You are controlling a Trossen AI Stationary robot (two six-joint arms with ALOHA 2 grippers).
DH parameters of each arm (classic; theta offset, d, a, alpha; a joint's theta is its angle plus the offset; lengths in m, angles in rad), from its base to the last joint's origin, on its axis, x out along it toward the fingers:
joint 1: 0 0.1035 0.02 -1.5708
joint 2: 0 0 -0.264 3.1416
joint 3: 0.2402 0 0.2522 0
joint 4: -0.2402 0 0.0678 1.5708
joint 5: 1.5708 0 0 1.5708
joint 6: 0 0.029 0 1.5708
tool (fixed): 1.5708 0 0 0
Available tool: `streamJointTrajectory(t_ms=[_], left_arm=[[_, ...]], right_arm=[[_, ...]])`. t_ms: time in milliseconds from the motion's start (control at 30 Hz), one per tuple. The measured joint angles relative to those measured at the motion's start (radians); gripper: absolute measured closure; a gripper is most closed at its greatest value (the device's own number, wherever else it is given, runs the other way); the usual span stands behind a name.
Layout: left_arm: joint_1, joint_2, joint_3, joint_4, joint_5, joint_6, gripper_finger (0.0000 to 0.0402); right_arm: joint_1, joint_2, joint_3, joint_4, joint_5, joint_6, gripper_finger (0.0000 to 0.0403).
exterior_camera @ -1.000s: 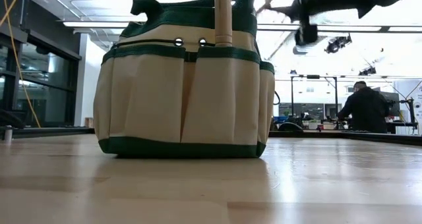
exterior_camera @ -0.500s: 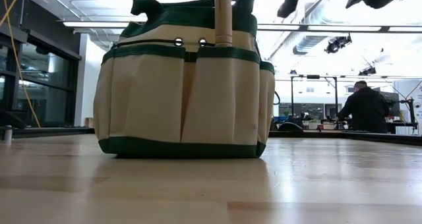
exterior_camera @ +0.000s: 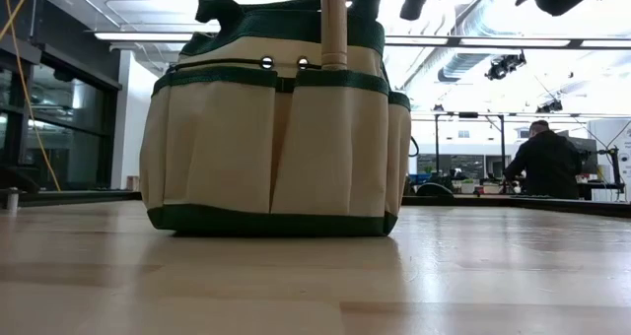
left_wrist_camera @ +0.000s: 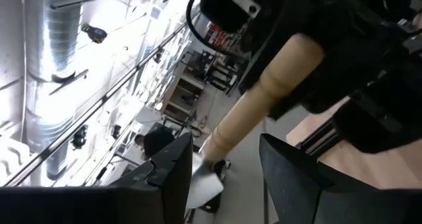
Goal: Pick & Place Garden tools in Gardening bag
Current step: Put the light brown trowel into the white gardening bag
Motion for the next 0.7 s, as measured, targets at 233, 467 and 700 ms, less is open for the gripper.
streamJointTrajectory(t_ms=[233, 467, 700], left_arm=[[0.0, 0.0, 0.0, -0.033, 0.009, 0.062, 0.0231], [0.0, -0.001, 0.0, -0.054, 0.009, 0.138, 0.0231], [0.001, 0.01, 0.0, -0.065, 0.009, 0.219, 0.0231]], right_arm=[[-0.001, 0.082, 0.0, 0.152, 0.013, 0.064, 0.0349], [0.011, 0.119, 0.0, 0.181, 0.008, 0.102, 0.0349], [0.011, 0.126, 0.0, 0.191, -0.01, 0.12, 0.0349]])
